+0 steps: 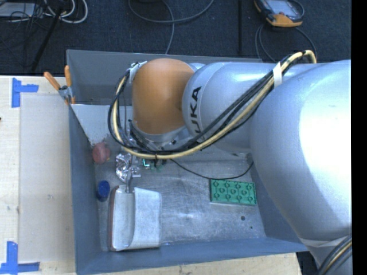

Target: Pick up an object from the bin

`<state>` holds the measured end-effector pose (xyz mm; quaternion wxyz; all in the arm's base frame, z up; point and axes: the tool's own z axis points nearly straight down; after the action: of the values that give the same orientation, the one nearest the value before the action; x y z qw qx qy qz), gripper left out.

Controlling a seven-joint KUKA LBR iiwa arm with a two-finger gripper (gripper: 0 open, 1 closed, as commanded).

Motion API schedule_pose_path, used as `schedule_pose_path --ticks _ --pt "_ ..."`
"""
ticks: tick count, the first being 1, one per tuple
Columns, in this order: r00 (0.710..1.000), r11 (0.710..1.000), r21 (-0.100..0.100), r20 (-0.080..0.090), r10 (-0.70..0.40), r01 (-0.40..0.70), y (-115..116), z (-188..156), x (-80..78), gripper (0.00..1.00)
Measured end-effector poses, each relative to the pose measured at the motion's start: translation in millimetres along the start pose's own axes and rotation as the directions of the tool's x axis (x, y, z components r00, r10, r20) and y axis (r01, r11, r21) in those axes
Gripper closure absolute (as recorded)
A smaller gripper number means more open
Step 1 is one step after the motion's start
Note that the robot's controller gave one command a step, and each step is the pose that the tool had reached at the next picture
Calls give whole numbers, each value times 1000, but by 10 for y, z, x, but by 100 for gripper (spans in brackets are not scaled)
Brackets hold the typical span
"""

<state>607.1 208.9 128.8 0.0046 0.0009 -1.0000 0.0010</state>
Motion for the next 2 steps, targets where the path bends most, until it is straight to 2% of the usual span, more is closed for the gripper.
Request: schedule_pose_path --ticks 1,2 --pt "993 993 -12 17 117 -117 -311 534 163 0" --pt "992 993 -14 31 120 -120 -329 485 117 100"
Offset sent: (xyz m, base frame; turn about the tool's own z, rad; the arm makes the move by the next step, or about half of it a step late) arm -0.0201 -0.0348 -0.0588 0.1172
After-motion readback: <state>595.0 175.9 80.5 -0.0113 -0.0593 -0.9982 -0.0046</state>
